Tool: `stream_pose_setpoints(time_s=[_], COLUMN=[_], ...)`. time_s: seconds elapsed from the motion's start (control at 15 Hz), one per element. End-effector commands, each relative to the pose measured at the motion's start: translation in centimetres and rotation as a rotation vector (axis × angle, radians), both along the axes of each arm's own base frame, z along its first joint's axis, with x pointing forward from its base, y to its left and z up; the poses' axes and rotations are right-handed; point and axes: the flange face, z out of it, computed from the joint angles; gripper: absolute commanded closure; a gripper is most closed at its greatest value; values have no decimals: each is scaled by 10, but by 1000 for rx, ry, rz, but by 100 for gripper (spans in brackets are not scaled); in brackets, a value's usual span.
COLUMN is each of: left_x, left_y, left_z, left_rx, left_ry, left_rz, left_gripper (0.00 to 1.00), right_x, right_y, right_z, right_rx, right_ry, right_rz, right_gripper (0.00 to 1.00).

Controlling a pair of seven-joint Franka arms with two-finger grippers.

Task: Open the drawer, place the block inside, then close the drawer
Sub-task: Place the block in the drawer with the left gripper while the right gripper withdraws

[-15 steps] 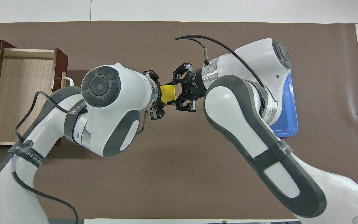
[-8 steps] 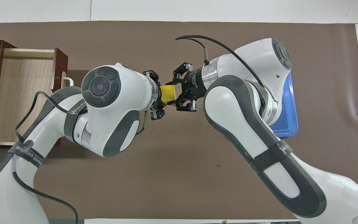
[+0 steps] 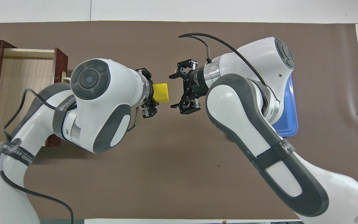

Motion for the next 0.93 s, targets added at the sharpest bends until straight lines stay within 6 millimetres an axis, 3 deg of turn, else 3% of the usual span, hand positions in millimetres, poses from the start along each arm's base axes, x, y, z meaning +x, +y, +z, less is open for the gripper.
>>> stream_pose_setpoints(time_s=[0.0,0.2,0.4,0.67,0.87], left_x=[10,27,33,25,14], left_y=[91,191,292,362,368], left_z=[51,74,69,21,-27], left_rx=[14,6,36,68,69], left_ry=[-7,1,3,23,47], left_rz=[-35,-85,-163,-133,-109], left_gripper=[100,100,100,100,100], right_x=[5,6,5,-12,-26], right_y=[-31,-78,-136,-205,-243], right_z=[18,28,36,58,79], right_rx=[-61,-161,-188,-269,-344], right_ry=[-44,-136,-208,-314,-373], right_rz=[19,219,419,770,991], right_gripper=[0,0,0,0,0])
